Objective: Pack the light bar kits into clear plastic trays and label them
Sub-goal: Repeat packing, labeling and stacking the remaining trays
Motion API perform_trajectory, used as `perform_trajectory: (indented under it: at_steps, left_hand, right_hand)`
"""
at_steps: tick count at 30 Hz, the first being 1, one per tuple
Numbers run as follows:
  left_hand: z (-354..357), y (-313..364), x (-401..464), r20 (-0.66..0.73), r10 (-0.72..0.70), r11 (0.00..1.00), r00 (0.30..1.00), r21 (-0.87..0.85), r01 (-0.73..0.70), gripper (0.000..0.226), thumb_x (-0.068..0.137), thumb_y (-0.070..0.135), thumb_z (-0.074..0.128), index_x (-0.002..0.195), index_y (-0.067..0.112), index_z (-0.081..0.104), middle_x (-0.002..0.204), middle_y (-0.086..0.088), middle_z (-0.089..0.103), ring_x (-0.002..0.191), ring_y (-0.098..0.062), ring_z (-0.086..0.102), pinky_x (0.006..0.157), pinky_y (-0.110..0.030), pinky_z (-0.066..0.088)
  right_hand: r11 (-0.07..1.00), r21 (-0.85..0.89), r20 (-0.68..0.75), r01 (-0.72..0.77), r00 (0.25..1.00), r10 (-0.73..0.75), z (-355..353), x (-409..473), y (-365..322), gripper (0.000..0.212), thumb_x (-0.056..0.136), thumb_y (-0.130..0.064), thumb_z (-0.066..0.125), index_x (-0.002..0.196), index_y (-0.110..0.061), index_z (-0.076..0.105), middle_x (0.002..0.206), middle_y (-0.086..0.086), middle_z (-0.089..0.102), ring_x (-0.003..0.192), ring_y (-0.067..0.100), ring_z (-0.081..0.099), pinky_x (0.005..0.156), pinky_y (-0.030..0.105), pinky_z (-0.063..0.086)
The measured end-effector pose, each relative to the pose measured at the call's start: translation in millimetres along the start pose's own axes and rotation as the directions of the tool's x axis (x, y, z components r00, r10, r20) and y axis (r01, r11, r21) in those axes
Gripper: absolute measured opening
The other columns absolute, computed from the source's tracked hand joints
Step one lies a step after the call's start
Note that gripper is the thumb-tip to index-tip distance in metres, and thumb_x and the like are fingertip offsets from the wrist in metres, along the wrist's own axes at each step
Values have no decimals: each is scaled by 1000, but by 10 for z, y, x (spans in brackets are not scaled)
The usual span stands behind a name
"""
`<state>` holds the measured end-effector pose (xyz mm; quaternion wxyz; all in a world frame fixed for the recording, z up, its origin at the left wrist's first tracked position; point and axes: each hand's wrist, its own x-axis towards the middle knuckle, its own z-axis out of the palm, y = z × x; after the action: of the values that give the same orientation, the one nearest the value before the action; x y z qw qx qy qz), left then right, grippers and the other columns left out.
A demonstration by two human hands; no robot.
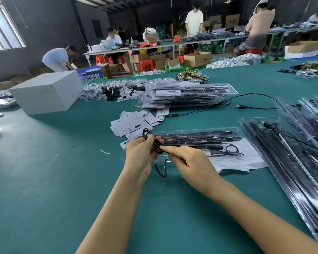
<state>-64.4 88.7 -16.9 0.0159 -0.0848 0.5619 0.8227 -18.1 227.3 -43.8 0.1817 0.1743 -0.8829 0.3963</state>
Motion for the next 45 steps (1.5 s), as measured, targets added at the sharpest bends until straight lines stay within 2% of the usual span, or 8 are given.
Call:
perform_trajectory:
  at_steps: [4,8,11,17,25,33,41,45]
  left_hand:
    - [-17,8,48,20,-67,975,998,-211,70,22,100,1,43,81,-5,54,61,-9,62,51,-16,65,58,-30,60]
    - [-36,24,71,56,-126,939,990,-316,138,21,100,3,44,82,-3,54,60,-7,61,47,-13,61,50,-23,55]
    - [-38,7,64,97,-133,958,986,-244,153,18,99,7,46,86,1,57,69,-4,61,53,-9,57,48,-18,52]
    - [10,-82,11,180,0,995,984,94,-17,16,98,11,52,90,6,65,72,-3,66,58,-6,56,45,-15,45]
    - [56,-112,-74,309,75,960,948,236,-153,14,96,11,55,101,15,68,77,0,72,67,-6,63,51,-16,47]
    - [84,-161,-77,260,90,936,961,307,-171,5,92,12,63,90,9,60,64,-1,67,53,-9,53,51,-17,46]
    - [138,-194,-109,295,97,955,950,242,-172,8,87,7,66,80,10,67,70,-4,69,63,-12,60,49,-16,42]
    - [164,-200,-131,277,78,967,958,213,-141,7,86,4,66,80,8,67,70,-4,68,61,-10,59,47,-16,41]
  right_hand:
    - [927,274,100,-257,966,239,-37,34,-6,6,92,-24,62,95,-25,68,68,-7,61,58,9,54,56,19,42]
    - [571,570,401,-591,807,434,-109,69,1,10,88,-18,68,85,-10,62,63,-2,63,47,9,52,39,18,36]
    - [384,621,496,-683,722,482,-197,97,23,10,83,-10,71,83,-9,61,62,1,63,47,8,53,39,16,39]
    - [344,695,410,-632,741,532,-274,117,68,15,77,4,72,83,-5,61,69,7,64,54,10,60,47,18,49]
    - [637,688,47,-348,897,440,-228,106,46,28,76,0,76,95,-9,59,76,3,71,69,15,70,58,23,54]
    - [755,622,-63,-208,948,313,-198,106,82,24,76,-2,77,93,-9,63,87,3,70,74,12,70,65,18,54]
    - [654,719,-57,-234,919,391,-175,113,152,25,75,-2,78,88,-9,58,78,-9,67,71,17,70,66,24,56]
    - [535,810,-35,-242,890,455,-187,123,137,34,74,-1,77,93,-7,50,94,10,59,72,18,67,63,25,55]
